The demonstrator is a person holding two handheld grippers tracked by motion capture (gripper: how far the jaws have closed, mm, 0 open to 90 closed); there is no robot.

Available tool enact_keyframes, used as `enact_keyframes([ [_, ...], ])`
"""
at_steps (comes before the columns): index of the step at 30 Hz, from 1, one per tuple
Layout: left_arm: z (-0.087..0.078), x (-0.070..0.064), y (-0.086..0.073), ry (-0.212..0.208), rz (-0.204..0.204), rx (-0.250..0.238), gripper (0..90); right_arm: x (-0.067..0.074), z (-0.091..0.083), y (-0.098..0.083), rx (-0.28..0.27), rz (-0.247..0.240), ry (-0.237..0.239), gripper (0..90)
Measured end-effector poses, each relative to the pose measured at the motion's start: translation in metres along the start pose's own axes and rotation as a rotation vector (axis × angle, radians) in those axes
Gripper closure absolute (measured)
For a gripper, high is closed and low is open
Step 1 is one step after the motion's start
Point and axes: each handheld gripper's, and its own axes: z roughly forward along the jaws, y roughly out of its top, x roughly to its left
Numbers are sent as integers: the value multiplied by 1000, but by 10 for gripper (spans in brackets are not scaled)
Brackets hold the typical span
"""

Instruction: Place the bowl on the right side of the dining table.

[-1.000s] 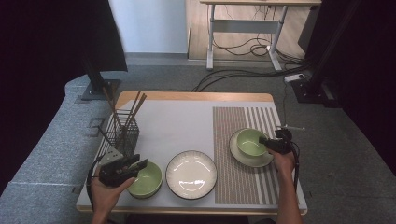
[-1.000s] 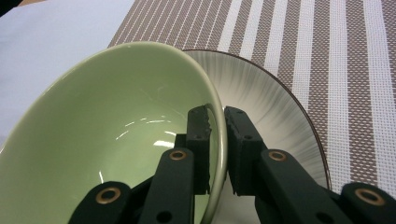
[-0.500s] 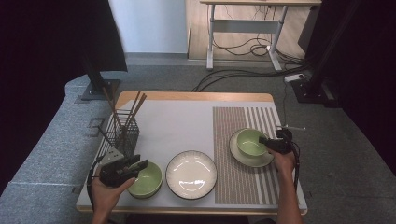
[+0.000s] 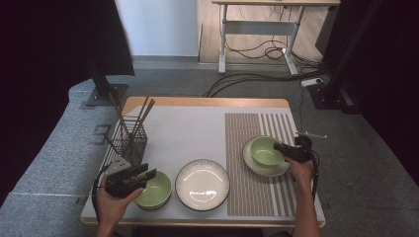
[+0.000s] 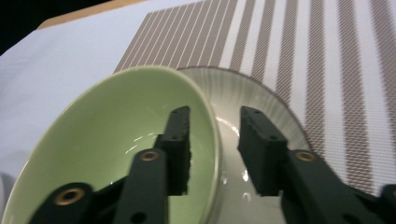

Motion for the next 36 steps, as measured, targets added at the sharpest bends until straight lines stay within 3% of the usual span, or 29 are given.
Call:
enact_keyframes([
  [6, -2, 2, 0, 3, -5, -7, 572, 3, -8, 2, -61, -28, -39, 491],
  [11, -4, 4, 0, 5, -9, -10, 569, 17, -12, 3, -89, -82, -64, 422],
  [18, -7, 5, 2, 6, -10, -20, 569, 24, -27, 5, -115, -108, -37, 397],
  [23, -7, 6, 3, 3, -11, -25, 567, 29, -29, 4, -98, -119, -7, 397],
  [36, -13, 11, 3, -6, -24, -41, 542, 60, -16, -3, -59, -181, 25, 391],
])
